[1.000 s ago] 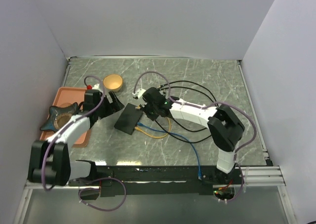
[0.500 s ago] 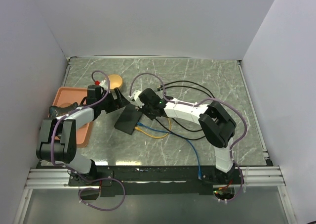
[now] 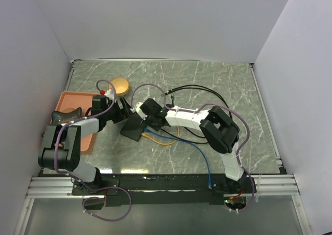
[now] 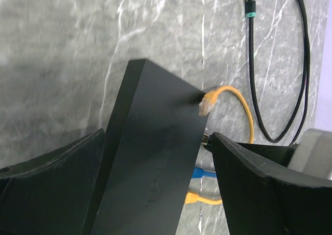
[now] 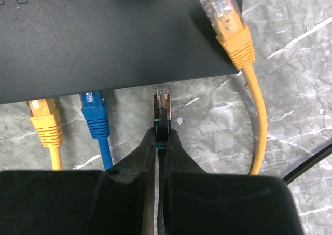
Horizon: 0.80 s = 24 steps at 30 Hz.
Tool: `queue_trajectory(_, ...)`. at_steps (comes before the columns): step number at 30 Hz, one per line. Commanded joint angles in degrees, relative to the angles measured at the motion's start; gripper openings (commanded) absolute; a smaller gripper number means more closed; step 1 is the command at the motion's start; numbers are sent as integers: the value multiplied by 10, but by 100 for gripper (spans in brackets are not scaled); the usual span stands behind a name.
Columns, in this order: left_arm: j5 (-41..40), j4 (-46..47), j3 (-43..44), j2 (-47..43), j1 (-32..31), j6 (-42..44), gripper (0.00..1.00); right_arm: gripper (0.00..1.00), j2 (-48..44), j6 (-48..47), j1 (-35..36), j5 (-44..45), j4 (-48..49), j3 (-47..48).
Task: Insert the plug into the switch port
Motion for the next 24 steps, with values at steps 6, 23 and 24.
queue_trajectory(6,18,83,-43,18,0,-32,84,0,16,0,17,7,-26,32)
queue_trajectory(23,11,98,-55,46,0,-28,77,0,-3,27,18,2,1,28)
queue_trajectory(24,10,98,-56,45,0,-28,77,0,-2,27,18,0,1,29)
